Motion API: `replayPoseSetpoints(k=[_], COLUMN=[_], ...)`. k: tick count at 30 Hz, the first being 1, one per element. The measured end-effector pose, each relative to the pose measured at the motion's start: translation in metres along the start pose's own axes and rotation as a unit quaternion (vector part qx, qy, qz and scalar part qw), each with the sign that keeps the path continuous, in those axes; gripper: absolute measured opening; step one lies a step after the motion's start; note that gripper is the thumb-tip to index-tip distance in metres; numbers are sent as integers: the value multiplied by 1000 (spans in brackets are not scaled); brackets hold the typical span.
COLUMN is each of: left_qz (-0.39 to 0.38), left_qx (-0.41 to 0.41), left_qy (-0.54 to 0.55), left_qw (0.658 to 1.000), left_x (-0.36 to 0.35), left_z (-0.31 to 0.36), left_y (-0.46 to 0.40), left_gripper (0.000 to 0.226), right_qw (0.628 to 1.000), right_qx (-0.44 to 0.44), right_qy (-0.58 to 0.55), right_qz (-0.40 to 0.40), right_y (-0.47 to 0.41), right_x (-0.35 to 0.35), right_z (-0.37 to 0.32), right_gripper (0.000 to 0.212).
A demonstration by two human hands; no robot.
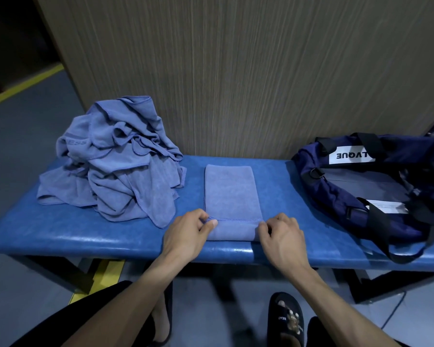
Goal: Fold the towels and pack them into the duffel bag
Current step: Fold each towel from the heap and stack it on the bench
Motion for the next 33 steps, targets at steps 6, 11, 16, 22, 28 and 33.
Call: replayPoseSetpoints(k=[6, 11, 16, 22, 28, 33], left_qz=[48, 121, 91, -5, 0, 1], left_qx=[-66, -357, -373, -336, -324, -313], left_qy=[-115, -186, -173, -187, -188, -169], left_qw=[990, 907, 907, 923, 927, 935], left_x=[11, 5, 4, -2, -7, -6], left_z=[24, 56, 45, 34, 28, 32], left_y=[3, 22, 23, 30, 20, 21], left_gripper=[22, 23, 17, 51, 41, 35], right_qw=[998, 999, 998, 929, 943, 949], right_qx=[-15, -17, 42, 312, 323, 306], right_qy=[63, 43, 8, 136, 85, 70], right_qz=[-24, -28, 47, 146, -6, -19], right_y=[-2, -5, -5, 10, 11, 4], right_x=[-5, -4, 6, 11, 2, 3], right_z=[-4, -5, -8, -38, -26, -27], right_gripper=[42, 43, 26, 16, 37, 37])
Point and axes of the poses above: each hand's wrist, its own y-axis away from the middle knuckle, its own x-axis out of the back of the hand, z = x × y, the point moved 9 cm from there along -y, towards the middle knuckle
